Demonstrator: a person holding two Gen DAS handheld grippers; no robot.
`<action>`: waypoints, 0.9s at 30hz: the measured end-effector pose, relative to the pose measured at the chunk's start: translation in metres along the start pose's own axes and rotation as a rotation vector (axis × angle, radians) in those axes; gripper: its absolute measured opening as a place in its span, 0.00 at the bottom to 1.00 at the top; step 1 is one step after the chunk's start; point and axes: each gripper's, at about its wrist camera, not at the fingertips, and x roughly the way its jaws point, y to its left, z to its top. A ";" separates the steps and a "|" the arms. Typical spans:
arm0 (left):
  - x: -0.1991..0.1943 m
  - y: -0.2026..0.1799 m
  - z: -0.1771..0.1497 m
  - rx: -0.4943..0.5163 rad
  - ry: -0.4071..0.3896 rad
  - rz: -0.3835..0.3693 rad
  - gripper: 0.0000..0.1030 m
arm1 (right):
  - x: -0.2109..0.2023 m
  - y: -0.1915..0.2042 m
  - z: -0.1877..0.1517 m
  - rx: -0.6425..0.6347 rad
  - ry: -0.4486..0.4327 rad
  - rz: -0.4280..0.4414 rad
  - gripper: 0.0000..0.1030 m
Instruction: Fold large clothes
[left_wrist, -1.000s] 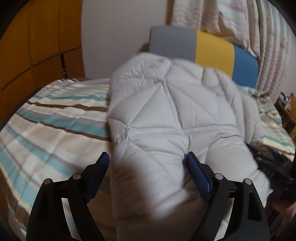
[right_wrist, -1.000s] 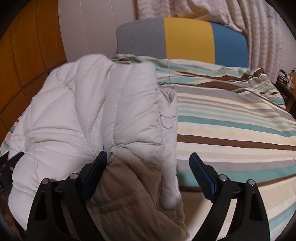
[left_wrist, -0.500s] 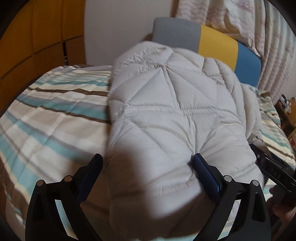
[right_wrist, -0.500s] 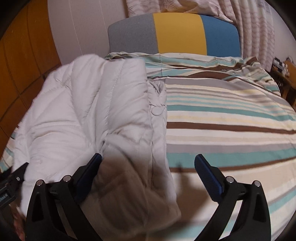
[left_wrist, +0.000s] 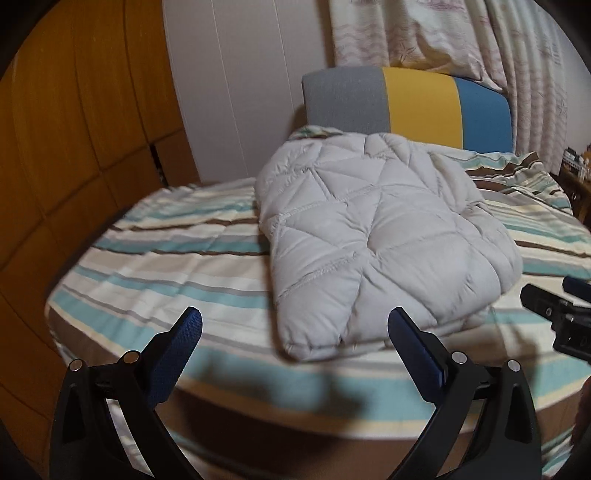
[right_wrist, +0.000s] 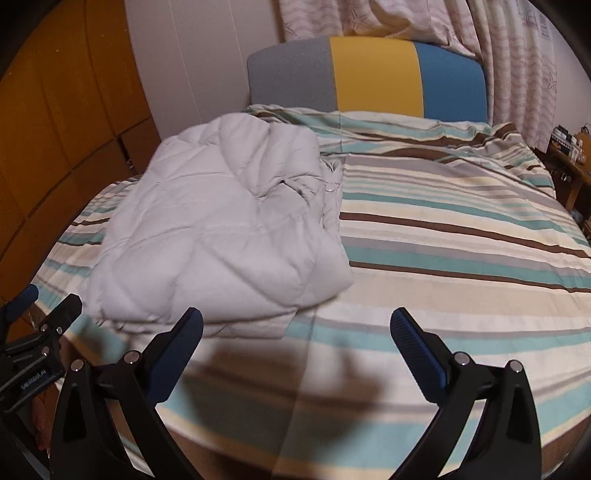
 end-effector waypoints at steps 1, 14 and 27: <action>-0.008 -0.001 -0.002 0.006 -0.016 0.008 0.97 | -0.004 0.001 -0.003 0.000 -0.006 -0.001 0.98; -0.065 0.031 -0.012 -0.165 -0.052 -0.016 0.97 | -0.079 0.025 -0.027 -0.044 -0.116 0.026 0.98; -0.068 0.030 -0.013 -0.185 -0.045 -0.044 0.97 | -0.087 0.028 -0.027 -0.052 -0.136 0.019 0.98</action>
